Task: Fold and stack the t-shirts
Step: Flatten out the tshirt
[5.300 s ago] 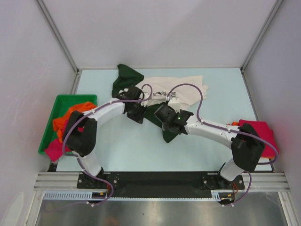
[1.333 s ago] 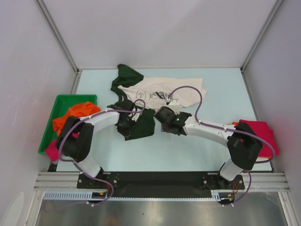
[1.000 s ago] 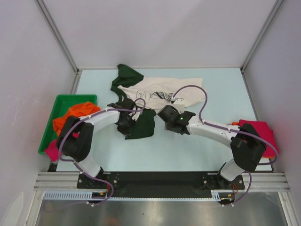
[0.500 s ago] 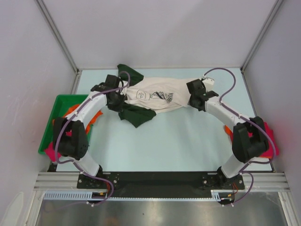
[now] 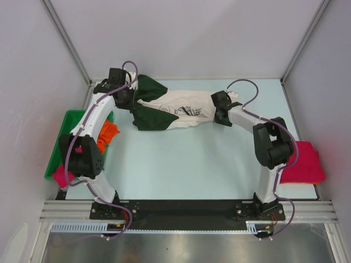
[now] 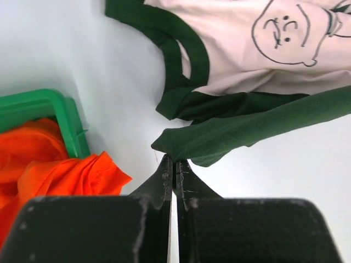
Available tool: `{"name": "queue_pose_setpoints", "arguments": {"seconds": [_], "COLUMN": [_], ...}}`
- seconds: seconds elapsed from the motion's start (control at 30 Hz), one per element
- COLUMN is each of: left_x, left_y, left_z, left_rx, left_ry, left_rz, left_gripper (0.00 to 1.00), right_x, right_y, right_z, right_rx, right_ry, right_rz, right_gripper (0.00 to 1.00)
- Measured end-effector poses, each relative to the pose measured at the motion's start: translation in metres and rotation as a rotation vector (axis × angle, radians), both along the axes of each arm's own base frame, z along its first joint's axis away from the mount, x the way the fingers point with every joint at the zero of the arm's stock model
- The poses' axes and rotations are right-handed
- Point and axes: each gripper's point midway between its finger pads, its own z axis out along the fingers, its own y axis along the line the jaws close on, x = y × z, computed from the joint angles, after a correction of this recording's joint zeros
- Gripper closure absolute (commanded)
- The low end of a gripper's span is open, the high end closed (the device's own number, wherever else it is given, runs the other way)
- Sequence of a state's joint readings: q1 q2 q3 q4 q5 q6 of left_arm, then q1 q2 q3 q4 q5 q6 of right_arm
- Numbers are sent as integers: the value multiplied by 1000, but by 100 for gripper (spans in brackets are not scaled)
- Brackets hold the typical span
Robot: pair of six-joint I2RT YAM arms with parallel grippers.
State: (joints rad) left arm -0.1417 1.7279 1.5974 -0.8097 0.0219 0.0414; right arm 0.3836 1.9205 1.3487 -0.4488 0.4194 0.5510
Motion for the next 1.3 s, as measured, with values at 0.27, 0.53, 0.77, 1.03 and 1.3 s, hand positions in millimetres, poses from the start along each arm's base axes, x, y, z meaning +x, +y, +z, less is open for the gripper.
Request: {"name": "queue_pose_setpoints", "arguments": {"seconds": [0.27,0.53,0.77,1.03,1.3], "left_x": [4,32,31,25,18], "left_y": [22,34,36,40,43], "left_z": [-3,27,30,18,2], "left_rx": [26,30,39,58,69], "left_ry": [19,-56,-52,-16,21], "left_rz": [56,93,98,105,104], "left_gripper": [100,100,100,100,100], "right_x": [7,5,44,96,107], "right_y": [4,47,40,11,12], "right_z": [-7,-3,-12,5,13], "right_rx": [14,34,52,68,63], "right_ry": [5,-5,-17,-79,-94], "right_rz": [15,122,81,-5,-12], "right_gripper": [51,51,51,51,50]}}
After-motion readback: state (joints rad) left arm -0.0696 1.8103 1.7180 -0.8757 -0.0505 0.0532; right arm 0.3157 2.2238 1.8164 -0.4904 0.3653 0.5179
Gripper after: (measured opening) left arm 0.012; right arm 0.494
